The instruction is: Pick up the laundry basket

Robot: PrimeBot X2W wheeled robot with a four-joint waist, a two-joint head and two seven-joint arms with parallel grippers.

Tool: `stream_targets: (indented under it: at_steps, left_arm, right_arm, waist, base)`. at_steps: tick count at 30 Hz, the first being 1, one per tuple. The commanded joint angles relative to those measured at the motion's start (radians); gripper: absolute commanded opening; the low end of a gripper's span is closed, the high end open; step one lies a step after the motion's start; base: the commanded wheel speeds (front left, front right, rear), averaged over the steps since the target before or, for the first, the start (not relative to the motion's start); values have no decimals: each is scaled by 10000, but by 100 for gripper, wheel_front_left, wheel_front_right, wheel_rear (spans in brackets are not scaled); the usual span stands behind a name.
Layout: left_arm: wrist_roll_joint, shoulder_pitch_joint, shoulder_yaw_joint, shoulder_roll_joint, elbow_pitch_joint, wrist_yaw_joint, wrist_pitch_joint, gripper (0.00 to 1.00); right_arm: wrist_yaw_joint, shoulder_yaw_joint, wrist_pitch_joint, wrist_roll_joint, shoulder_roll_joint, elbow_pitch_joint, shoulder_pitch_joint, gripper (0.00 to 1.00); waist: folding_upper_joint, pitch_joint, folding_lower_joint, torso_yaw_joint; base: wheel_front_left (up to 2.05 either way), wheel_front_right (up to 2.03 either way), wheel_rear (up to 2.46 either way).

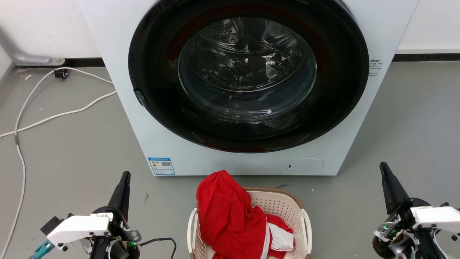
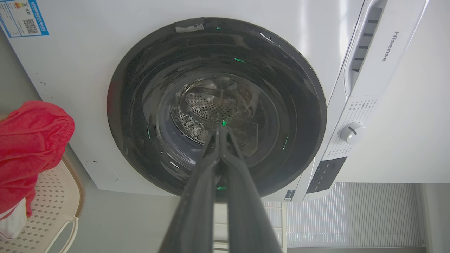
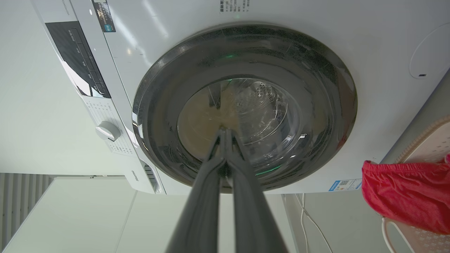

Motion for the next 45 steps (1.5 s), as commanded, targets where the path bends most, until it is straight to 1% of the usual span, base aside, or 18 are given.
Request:
stream_targets:
  at_steps: [1,29,30,35,42,45]
  left_arm:
    - [64,-105,31,-16,13,-18,33,0]
    - [92,-108,61,-30,13,-18,51,0]
    - [18,-2,25,-27,0,0,33,100]
    - [32,340,-23,-95,354,4,-2,100]
    - [333,479,-81,-90,85,4,-361,100]
    - [627,532,-11,-88,-2,4,-507,100]
  right_arm:
    - [0,-19,43,-26,38,10,-116,0]
    - [0,-44,58,-55,55,11,-120,0]
    - [0,-29,25,-15,19,1,-2,100]
    - [-2,5,-11,-31,61,347,335,100]
    - [-2,210,-367,-267,61,138,415,100]
    - [-2,257,-515,-414,61,93,440,100]
  waist:
    - [0,0,0,0]
    - [0,0,0,0]
    - [0,0,0,0]
    - [0,1,0,-1]
    - [0,9,0,-4]
    - [0,10,0,-4]
  base:
    - [0,0,0]
    - [0,0,0]
    - [0,0,0]
    - [0,0,0]
    - [0,0,0]
    - [0,0,0]
